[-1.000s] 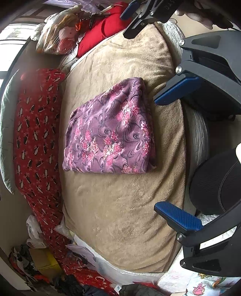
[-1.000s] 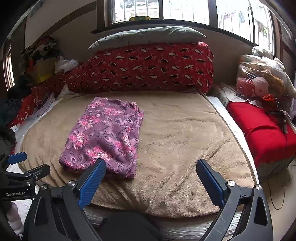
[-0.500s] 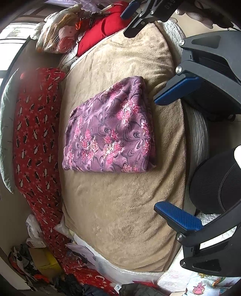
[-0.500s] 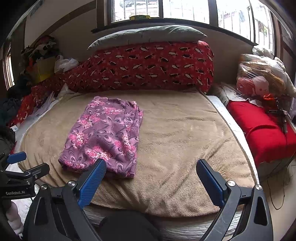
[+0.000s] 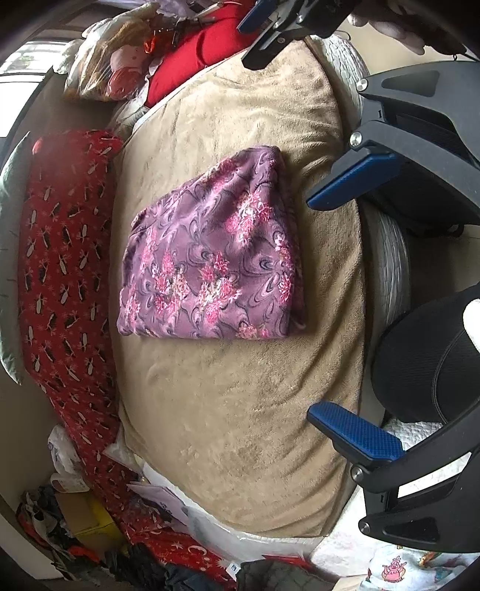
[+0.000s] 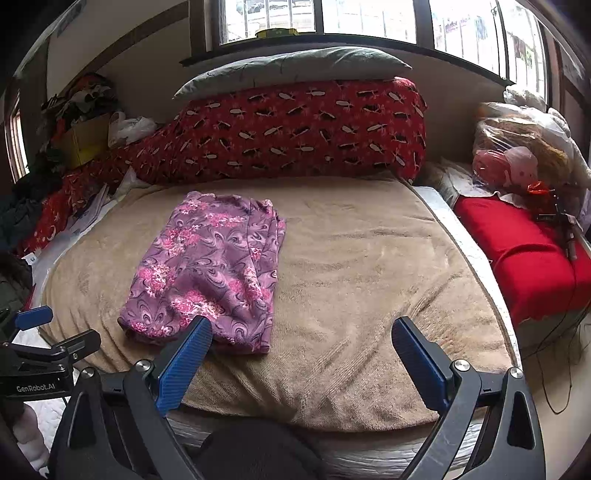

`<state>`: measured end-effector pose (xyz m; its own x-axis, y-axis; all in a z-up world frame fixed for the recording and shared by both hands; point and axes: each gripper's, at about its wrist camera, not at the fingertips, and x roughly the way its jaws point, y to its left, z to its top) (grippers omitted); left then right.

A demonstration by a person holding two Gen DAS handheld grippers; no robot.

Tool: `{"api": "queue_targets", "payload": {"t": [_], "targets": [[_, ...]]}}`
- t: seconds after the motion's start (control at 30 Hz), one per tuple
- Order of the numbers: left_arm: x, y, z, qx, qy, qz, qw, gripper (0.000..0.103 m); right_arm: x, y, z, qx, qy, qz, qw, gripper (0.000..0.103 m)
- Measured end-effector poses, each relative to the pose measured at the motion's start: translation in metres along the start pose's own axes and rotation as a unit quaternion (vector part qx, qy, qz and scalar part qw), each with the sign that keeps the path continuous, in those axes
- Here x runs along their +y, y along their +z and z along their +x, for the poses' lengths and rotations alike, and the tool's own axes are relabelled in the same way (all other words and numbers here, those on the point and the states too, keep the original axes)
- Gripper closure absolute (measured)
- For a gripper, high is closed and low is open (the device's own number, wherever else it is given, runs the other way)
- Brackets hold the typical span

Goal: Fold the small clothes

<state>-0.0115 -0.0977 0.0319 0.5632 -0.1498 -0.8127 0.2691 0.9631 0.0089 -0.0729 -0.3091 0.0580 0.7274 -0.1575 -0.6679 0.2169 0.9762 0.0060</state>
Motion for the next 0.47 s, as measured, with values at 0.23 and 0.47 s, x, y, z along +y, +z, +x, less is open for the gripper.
{"api": "queue_targets", "payload": {"t": [0.23, 0.47], "targets": [[0.0037, 0.0001, 0.0043, 0.026, -0.048, -0.018, 0.9984, 0.0, 0.0002, 0.0007, 0.0022, 0.004, 0.002, -0.002, 1.0, 0.004], [0.0012, 0.0005, -0.0023, 0.018, -0.069, -0.021, 0.9972, 0.0, -0.002, 0.0013, 0.0037, 0.006, 0.003, 0.001, 1.0, 0.004]]}}
